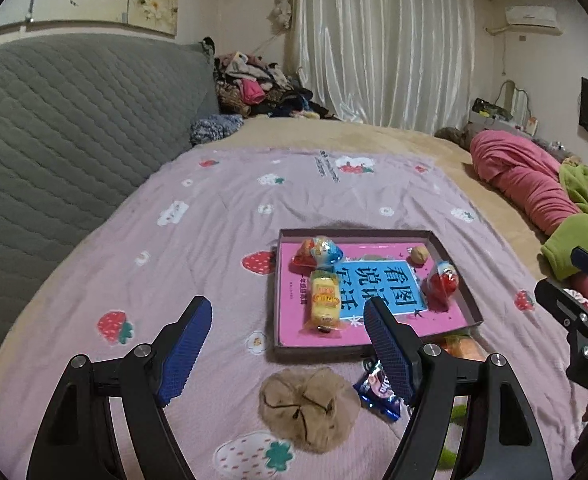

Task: Organize objects
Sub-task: 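Raise both open tools and pull back from the tray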

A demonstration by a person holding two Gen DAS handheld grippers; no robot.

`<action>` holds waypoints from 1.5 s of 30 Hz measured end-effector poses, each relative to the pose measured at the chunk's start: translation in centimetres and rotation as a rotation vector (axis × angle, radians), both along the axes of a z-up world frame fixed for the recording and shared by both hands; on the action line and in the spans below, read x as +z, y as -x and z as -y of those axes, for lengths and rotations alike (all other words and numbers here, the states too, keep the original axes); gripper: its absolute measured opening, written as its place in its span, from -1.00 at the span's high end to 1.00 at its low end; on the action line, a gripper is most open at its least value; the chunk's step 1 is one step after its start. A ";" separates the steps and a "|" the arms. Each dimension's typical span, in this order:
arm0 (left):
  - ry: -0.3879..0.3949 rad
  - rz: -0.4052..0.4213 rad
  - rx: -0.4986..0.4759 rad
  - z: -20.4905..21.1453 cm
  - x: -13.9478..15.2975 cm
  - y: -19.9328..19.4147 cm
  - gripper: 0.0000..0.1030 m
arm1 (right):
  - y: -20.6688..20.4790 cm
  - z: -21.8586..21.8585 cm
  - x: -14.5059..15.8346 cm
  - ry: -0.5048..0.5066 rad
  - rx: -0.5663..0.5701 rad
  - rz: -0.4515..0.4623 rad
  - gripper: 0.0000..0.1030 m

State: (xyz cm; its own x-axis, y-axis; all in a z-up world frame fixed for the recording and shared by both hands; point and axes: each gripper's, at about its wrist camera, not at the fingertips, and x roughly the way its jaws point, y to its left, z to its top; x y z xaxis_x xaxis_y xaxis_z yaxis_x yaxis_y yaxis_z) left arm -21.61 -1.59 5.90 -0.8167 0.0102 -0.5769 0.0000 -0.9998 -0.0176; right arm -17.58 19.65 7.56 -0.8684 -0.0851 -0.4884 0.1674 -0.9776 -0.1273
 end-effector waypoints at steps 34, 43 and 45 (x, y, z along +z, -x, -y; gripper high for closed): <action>0.029 -0.023 -0.006 0.6 3.6 -14.8 -0.55 | -13.0 1.8 3.4 -0.030 -0.023 0.001 -0.77; 0.038 -0.015 -0.019 0.6 2.7 -17.3 -0.55 | -15.4 1.8 3.4 -0.022 -0.029 -0.002 -0.79; 0.037 -0.008 -0.020 0.6 2.5 -17.6 -0.55 | -15.7 1.9 3.1 -0.017 -0.027 0.004 -0.80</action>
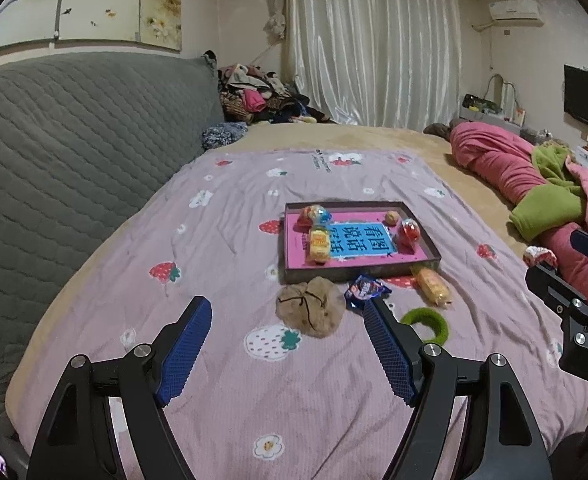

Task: Organize objects
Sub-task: 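Raise both open tools and pull back from the tray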

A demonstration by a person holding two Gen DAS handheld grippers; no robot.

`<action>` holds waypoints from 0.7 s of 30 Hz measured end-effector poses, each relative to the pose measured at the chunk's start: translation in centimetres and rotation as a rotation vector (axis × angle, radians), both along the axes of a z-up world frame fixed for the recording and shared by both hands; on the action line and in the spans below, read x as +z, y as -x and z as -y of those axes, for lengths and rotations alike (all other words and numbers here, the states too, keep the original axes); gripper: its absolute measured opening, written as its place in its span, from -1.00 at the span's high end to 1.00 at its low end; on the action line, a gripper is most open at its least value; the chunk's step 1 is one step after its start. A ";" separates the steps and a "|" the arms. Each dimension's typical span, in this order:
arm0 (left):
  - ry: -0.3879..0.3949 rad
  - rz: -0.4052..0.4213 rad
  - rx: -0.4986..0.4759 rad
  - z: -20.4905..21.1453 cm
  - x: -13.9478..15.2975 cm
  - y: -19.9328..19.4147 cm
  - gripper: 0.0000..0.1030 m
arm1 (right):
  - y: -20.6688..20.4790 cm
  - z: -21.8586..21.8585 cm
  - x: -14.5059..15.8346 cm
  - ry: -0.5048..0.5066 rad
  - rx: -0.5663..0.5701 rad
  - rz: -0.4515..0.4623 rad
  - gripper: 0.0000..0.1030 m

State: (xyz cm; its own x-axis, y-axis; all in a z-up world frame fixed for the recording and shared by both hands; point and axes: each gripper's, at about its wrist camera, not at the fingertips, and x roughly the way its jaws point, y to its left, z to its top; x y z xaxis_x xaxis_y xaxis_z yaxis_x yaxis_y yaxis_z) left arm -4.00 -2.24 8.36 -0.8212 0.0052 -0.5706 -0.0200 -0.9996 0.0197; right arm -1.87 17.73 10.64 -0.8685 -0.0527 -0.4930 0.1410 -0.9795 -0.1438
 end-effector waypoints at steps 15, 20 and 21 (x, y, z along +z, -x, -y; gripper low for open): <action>0.000 0.071 -0.010 0.4 -4.5 0.2 -0.55 | 0.2 0.2 -4.2 -0.012 -0.003 0.089 -0.80; 0.005 0.096 -0.021 -0.1 -5.8 0.6 -0.55 | 0.5 -0.1 -5.4 -0.008 -0.011 0.115 -0.80; 0.004 0.103 -0.024 -0.2 -6.1 0.8 -0.55 | 0.5 -0.2 -5.6 -0.005 -0.013 0.121 -0.80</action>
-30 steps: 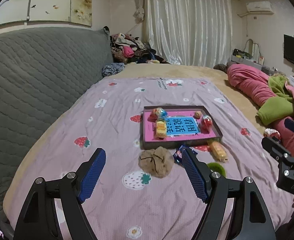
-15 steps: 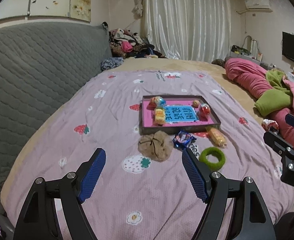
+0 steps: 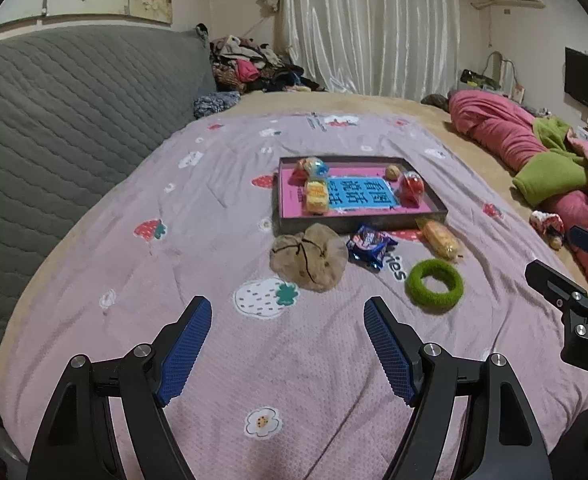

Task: Organize objects
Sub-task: 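Raise both open tools and pull back from the tray, then move left tool to the beige mesh bag while right tool approaches the green ring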

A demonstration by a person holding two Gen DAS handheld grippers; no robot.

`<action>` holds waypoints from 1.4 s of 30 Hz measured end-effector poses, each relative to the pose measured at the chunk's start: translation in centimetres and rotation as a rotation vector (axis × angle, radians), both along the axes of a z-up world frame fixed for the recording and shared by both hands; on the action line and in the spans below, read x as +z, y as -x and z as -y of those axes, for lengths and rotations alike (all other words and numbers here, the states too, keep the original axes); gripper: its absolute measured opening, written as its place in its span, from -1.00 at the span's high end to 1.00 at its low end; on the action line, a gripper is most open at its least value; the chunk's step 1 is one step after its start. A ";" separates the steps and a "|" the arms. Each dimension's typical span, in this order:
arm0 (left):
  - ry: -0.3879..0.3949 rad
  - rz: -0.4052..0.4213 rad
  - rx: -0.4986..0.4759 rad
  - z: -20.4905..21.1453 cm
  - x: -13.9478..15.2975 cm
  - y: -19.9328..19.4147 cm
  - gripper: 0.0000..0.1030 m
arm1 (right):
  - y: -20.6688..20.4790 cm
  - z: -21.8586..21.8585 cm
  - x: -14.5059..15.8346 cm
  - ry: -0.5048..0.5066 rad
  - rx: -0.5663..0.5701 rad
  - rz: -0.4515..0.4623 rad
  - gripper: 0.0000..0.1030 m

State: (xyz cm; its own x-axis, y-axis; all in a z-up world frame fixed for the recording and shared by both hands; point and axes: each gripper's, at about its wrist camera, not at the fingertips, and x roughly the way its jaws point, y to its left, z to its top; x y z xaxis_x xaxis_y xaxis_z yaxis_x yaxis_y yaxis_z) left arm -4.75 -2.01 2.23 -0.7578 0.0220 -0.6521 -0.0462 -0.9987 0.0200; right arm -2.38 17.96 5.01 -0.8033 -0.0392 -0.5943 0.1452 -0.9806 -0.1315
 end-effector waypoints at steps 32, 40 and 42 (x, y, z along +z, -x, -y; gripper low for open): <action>-0.094 0.206 0.000 0.9 -7.7 9.5 -0.55 | 7.2 -1.1 -8.0 0.018 -0.072 0.206 -0.80; -0.102 0.234 0.017 1.3 -9.6 12.7 -0.55 | 9.6 -1.6 -9.8 0.034 -0.091 0.230 -0.79; -0.094 0.230 0.017 1.1 -9.8 13.3 -0.55 | 10.1 -1.8 -10.2 0.035 -0.097 0.238 -0.79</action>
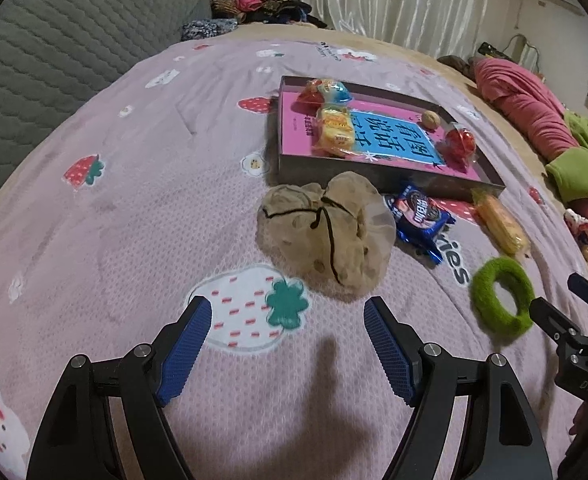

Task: Organize objects
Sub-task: 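Move left tool to the beige mesh bag while right tool approaches the green ring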

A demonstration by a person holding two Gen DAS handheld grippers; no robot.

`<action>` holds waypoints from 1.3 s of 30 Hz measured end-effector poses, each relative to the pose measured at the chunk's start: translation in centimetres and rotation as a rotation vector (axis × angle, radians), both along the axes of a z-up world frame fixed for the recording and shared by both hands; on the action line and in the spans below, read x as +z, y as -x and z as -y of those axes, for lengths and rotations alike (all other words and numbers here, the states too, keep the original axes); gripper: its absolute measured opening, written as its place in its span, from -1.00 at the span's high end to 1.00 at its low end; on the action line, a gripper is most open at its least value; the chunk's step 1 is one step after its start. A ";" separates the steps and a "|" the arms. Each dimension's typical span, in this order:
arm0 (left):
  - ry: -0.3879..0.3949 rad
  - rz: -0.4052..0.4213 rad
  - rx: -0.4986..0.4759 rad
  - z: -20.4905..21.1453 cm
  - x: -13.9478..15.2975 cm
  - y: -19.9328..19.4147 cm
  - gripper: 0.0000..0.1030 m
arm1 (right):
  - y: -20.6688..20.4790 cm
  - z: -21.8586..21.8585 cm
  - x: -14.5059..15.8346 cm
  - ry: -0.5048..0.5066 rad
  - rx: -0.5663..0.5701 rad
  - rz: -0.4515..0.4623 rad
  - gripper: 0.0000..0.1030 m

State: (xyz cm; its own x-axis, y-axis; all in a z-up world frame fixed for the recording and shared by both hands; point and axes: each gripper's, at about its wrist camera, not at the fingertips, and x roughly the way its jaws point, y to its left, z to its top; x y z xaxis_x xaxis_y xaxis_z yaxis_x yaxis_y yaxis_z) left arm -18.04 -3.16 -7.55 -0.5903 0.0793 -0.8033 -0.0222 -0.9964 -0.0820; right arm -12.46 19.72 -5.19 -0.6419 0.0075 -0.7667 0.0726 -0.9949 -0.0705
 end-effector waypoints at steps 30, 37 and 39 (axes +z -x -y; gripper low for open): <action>-0.023 -0.002 -0.064 -1.8 -4.0 9.4 0.58 | 3.3 0.3 -3.4 0.117 0.085 0.008 0.56; -0.064 -0.014 -0.059 -1.2 -3.8 8.7 0.83 | 2.6 -0.7 -3.2 0.198 0.091 -0.006 0.70; -0.053 -0.025 -0.062 -1.4 -3.6 8.2 0.83 | 2.2 -0.9 -3.0 0.198 0.089 -0.019 0.70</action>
